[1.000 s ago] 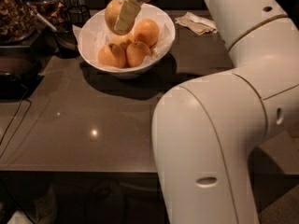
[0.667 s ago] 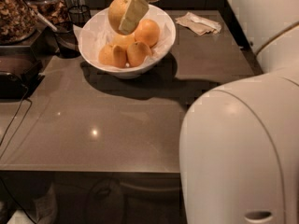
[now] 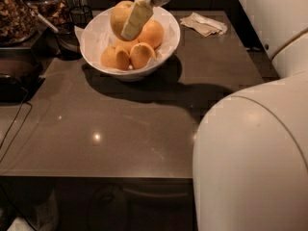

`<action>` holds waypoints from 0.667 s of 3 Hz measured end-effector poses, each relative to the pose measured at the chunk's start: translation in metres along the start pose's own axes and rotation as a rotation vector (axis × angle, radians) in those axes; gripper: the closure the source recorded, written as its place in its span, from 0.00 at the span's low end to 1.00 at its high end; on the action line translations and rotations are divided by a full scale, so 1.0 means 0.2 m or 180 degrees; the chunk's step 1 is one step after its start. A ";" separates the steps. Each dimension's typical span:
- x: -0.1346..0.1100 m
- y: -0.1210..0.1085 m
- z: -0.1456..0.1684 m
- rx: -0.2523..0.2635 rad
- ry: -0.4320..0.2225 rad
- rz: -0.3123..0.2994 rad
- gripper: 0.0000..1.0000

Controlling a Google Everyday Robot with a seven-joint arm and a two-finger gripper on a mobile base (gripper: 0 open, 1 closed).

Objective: Pick orange from white bowl

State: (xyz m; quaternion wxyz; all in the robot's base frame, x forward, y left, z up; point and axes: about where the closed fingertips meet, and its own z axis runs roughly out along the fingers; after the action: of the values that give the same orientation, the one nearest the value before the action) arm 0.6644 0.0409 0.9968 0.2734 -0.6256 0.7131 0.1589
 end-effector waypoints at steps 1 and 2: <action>0.01 0.11 -0.13 0.0059 -0.0153 0.0049 1.00; 0.04 0.25 -0.22 0.0154 -0.0299 0.0137 1.00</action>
Offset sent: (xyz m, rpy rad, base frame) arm -0.1008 -0.0410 0.0260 0.1561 -0.0498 -0.1043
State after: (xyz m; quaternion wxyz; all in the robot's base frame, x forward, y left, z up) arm 0.6073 0.0180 1.0209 0.3182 -0.5952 0.7164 0.1767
